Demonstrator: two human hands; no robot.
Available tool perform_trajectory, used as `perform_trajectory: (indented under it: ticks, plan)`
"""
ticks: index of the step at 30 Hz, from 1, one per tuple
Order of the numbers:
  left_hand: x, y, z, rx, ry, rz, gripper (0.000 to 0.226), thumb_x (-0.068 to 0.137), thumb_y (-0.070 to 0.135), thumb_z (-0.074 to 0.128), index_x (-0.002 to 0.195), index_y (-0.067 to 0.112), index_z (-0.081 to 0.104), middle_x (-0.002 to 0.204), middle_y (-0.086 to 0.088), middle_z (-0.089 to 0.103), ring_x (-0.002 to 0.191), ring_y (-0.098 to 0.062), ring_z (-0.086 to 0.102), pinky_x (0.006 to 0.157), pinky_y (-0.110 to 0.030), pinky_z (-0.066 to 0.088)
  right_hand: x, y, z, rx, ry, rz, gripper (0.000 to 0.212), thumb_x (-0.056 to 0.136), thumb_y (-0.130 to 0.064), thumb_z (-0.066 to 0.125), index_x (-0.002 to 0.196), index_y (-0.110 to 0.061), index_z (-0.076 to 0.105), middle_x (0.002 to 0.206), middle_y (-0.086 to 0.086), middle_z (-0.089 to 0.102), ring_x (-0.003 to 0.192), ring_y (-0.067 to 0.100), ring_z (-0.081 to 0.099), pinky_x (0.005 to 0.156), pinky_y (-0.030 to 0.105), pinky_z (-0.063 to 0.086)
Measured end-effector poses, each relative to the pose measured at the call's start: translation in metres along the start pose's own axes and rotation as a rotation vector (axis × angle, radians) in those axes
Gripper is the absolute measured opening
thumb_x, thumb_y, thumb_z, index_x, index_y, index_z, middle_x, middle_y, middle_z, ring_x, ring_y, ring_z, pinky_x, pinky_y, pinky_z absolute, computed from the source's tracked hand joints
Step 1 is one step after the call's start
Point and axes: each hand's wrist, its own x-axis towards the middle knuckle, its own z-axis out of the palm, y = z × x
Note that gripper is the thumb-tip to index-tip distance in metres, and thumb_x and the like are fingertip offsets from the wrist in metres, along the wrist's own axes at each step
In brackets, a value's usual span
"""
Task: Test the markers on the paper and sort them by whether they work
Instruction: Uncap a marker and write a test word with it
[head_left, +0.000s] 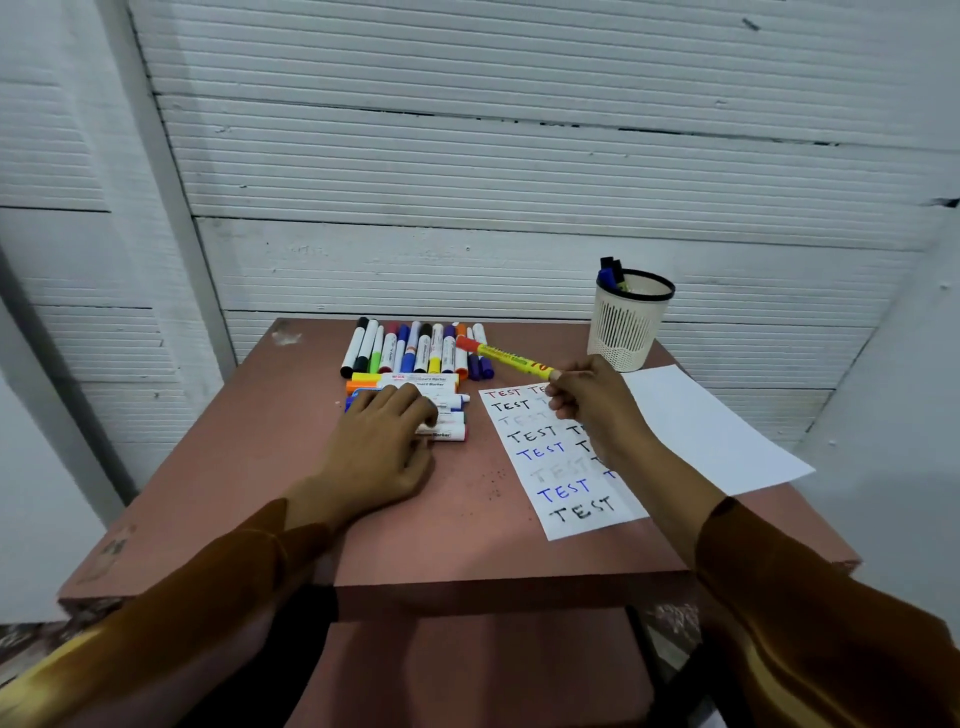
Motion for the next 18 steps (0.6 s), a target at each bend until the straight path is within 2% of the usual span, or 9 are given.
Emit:
perform_trajectory:
  ticks: [2,5,7,9,11,13,16,18]
  plan:
    - [0.003,0.006,0.000,0.038,0.036,-0.013,0.038,0.078,0.034,0.044,0.111,0.016,0.054,0.103,-0.004,0.060,0.092,-0.026,0.056,0.081,-0.039,0.043,-0.014,-0.001,-0.002,0.022,-0.094,-0.002,0.005,0.092,-0.003,0.051,0.096,-0.006,0.052,0.072,0.009,0.057,0.058,0.014,0.051,0.051,0.020,0.043]
    - [0.011,0.017,0.002,0.105,0.089,-0.073,0.052,0.085,0.033,0.040,0.131,0.009,0.042,0.123,-0.013,0.056,0.113,-0.026,0.044,0.098,-0.038,0.029,-0.026,-0.002,-0.002,0.053,-0.198,0.006,0.009,0.093,-0.003,0.050,0.089,-0.008,0.056,0.072,0.008,0.057,0.058,0.014,0.051,0.054,0.021,0.042]
    - [0.018,0.024,0.005,0.162,0.105,-0.077,0.051,0.085,0.026,0.038,0.132,0.006,0.039,0.122,-0.016,0.057,0.116,-0.029,0.046,0.103,-0.040,0.022,-0.029,-0.003,-0.002,0.054,-0.252,0.013,0.012,0.093,-0.002,0.049,0.087,-0.009,0.057,0.072,0.008,0.057,0.057,0.013,0.052,0.053,0.020,0.043]
    - [0.022,0.029,0.007,0.239,0.063,-0.085,0.049,0.084,0.019,0.036,0.129,0.004,0.044,0.111,-0.015,0.062,0.106,-0.031,0.057,0.105,-0.043,0.021,-0.032,-0.003,-0.003,0.075,-0.306,0.024,0.014,0.093,-0.002,0.049,0.086,-0.009,0.058,0.071,0.008,0.057,0.055,0.012,0.052,0.051,0.019,0.042]
    - [0.023,0.033,0.007,0.233,-0.014,-0.102,0.046,0.084,0.020,0.030,0.118,0.003,0.057,0.098,-0.013,0.065,0.092,-0.031,0.062,0.100,-0.045,0.032,-0.033,-0.001,-0.005,0.104,-0.341,0.032,0.013,0.094,-0.003,0.049,0.087,-0.008,0.059,0.072,0.008,0.057,0.055,0.012,0.053,0.052,0.018,0.043]
    - [0.022,0.039,0.006,0.118,-0.076,-0.120,0.045,0.086,0.022,0.027,0.114,0.003,0.058,0.101,-0.015,0.063,0.091,-0.032,0.058,0.086,-0.043,0.043,-0.035,0.001,-0.007,0.169,-0.350,0.035,0.012,0.093,-0.005,0.049,0.087,-0.007,0.059,0.071,0.008,0.058,0.056,0.011,0.053,0.052,0.018,0.044]
    - [0.021,0.046,0.009,-0.006,-0.048,-0.111,0.034,0.094,0.018,0.043,0.126,0.008,0.048,0.115,-0.013,0.057,0.102,-0.029,0.052,0.078,-0.035,0.041,-0.038,0.003,-0.008,0.295,-0.371,0.036,0.006,0.088,-0.014,0.056,0.087,-0.008,0.059,0.069,0.004,0.056,0.056,0.011,0.052,0.052,0.018,0.044]
    - [0.020,0.049,0.007,-0.055,-0.025,-0.095,0.036,0.095,0.022,0.044,0.129,0.010,0.046,0.116,-0.011,0.058,0.102,-0.027,0.054,0.074,-0.033,0.041,-0.041,0.006,-0.004,0.277,-0.406,0.023,0.009,0.086,-0.009,0.058,0.095,-0.009,0.059,0.068,0.002,0.055,0.055,0.010,0.052,0.051,0.018,0.043]
